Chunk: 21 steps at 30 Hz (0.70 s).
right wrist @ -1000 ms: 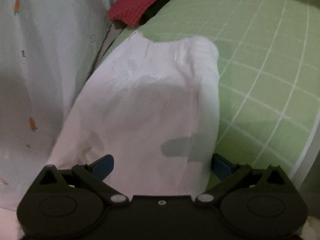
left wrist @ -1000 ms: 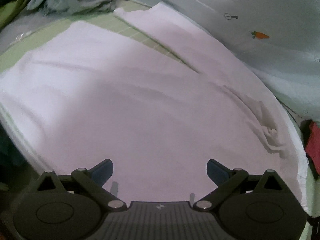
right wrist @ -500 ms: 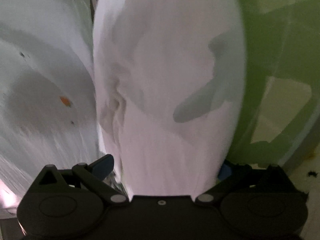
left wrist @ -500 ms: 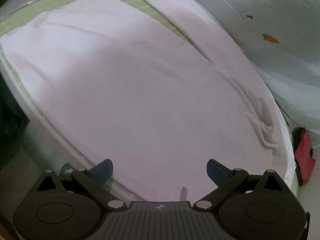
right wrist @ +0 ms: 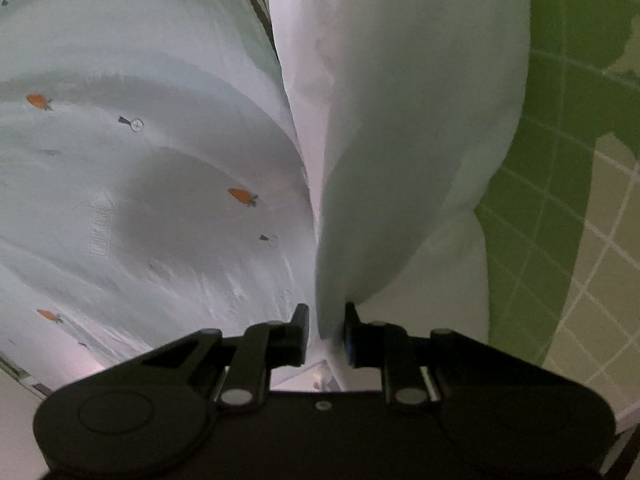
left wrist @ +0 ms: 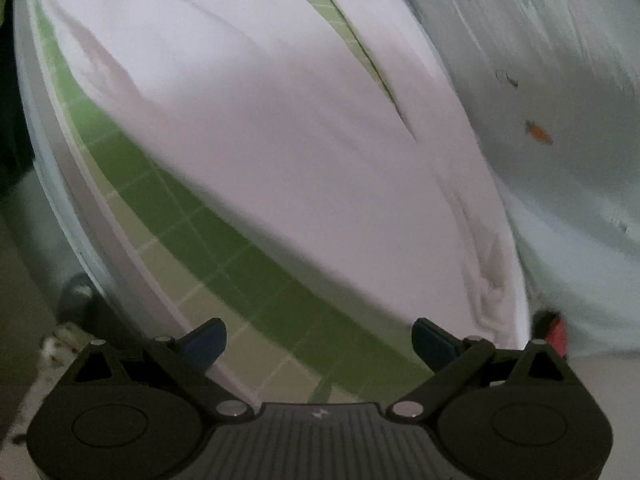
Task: Fold clothes
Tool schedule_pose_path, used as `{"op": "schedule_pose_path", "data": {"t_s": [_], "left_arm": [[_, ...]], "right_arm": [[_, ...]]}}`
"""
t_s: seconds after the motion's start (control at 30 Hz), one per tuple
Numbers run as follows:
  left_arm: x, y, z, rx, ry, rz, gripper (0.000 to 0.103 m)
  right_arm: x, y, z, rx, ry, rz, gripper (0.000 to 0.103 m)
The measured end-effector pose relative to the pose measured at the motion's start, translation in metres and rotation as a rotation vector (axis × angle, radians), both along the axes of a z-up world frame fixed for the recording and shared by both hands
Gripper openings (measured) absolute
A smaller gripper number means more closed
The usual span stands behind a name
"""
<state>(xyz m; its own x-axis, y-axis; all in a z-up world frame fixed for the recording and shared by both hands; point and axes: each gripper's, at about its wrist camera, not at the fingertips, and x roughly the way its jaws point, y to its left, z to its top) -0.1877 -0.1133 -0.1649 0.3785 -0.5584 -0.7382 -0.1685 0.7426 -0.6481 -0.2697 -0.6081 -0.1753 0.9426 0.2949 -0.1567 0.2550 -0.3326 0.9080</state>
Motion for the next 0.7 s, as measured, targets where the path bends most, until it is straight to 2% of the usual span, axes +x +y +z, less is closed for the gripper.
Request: {"op": "schedule_pose_path", "data": {"t_s": [0.1, 0.27, 0.4, 0.43, 0.53, 0.6, 0.7], "left_arm": [[0.005, 0.001, -0.007, -0.027, 0.017, 0.061, 0.098], [0.016, 0.001, -0.015, -0.052, 0.028, 0.125, 0.089], [0.025, 0.003, -0.018, -0.034, 0.018, 0.176, 0.071], [0.028, 0.007, -0.017, -0.023, 0.013, 0.189, 0.059], [0.038, 0.021, -0.015, 0.018, -0.001, 0.226, 0.041], [0.045, 0.031, -0.014, 0.053, -0.003, 0.252, 0.037], [0.055, 0.047, -0.012, 0.098, -0.004, 0.306, 0.037]], "right_arm": [[-0.001, -0.001, -0.004, 0.021, 0.019, 0.006, 0.019], [0.006, 0.000, -0.007, 0.032, 0.029, 0.014, 0.019], [0.009, 0.000, -0.002, 0.016, 0.028, 0.021, 0.019], [0.009, 0.000, -0.002, 0.015, 0.029, 0.016, 0.019], [0.004, -0.001, -0.001, 0.019, 0.034, -0.006, 0.019], [0.001, 0.000, -0.002, 0.024, 0.040, -0.030, 0.019], [-0.002, 0.001, -0.002, 0.027, 0.052, -0.065, 0.019]]}}
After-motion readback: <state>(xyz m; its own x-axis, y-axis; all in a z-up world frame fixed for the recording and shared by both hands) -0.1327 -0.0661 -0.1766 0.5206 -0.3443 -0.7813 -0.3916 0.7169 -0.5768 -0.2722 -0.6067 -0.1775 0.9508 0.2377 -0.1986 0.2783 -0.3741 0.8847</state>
